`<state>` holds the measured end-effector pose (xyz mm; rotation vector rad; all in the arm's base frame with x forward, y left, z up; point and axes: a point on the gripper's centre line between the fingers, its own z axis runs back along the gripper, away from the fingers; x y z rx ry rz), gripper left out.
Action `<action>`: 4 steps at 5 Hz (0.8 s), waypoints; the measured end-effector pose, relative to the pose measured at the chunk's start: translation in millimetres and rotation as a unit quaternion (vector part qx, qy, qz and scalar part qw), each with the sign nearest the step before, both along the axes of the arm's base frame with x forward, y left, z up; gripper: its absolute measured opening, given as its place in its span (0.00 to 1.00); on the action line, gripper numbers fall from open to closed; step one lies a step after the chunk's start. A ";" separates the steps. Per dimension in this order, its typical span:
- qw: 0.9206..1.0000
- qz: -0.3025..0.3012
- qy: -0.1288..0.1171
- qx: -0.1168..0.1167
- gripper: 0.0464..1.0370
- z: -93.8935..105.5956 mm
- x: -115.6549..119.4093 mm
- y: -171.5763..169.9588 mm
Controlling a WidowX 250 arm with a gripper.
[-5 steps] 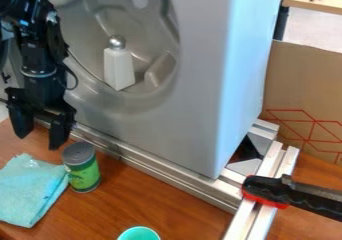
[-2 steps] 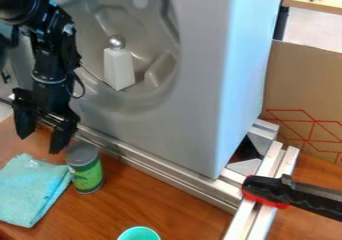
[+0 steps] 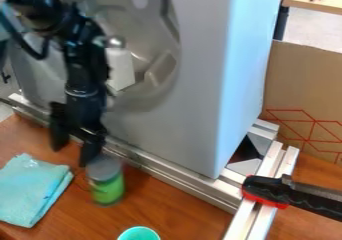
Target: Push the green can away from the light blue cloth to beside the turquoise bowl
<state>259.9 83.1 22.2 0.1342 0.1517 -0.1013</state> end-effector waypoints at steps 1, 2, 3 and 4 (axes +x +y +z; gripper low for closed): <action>0.998 -0.052 0.010 -0.039 0.96 -0.9 -2.6 -33.9; 0.990 -0.100 0.023 -0.092 0.96 2.4 -6.9 -64.2; 0.987 -0.116 0.042 -0.107 0.96 3.7 -12.3 -88.5; 0.991 -0.090 0.048 -0.090 0.96 7.5 -15.0 -88.5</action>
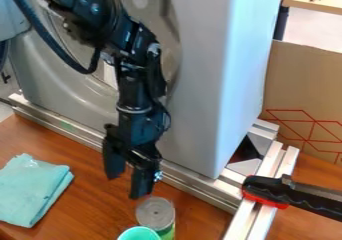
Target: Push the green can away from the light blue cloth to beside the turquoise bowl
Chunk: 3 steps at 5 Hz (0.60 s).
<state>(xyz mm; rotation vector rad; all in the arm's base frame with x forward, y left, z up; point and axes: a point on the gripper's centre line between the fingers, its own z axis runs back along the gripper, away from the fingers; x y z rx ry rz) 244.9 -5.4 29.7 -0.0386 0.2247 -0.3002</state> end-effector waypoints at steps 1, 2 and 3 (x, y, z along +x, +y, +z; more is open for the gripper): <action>0.997 0.060 -0.033 0.033 0.96 23.7 1.3 23.7; 0.991 0.116 -0.051 0.044 0.96 39.3 -6.5 50.5; 0.988 0.130 -0.039 0.074 0.96 48.1 -18.9 67.0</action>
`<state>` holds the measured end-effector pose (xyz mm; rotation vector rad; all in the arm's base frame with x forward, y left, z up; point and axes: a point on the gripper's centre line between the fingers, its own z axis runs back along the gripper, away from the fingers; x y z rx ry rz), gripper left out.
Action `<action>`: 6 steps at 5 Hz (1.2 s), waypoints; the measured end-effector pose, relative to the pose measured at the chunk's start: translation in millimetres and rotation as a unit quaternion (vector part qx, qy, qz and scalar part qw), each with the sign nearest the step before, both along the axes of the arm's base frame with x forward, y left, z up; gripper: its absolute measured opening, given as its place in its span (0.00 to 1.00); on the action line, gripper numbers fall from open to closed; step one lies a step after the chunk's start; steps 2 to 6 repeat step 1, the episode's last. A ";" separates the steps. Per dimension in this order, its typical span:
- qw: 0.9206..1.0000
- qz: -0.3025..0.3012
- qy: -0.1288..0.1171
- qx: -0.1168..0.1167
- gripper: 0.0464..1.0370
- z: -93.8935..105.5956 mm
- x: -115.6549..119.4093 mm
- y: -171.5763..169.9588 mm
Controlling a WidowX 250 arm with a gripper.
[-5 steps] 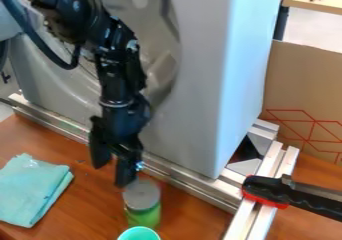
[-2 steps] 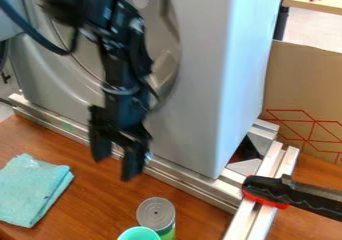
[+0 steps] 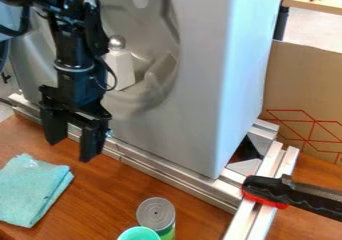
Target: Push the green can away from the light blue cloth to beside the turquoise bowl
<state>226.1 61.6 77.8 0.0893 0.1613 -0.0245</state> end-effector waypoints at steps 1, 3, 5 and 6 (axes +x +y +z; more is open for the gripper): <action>1.000 -0.013 0.025 0.012 0.96 0.8 -18.3 7.4; 1.000 -0.013 0.025 0.012 0.96 0.8 -18.3 7.4; 1.000 -0.013 0.025 0.012 0.96 0.8 -18.3 7.4; 1.000 -0.013 0.025 0.012 0.96 0.8 -18.3 7.4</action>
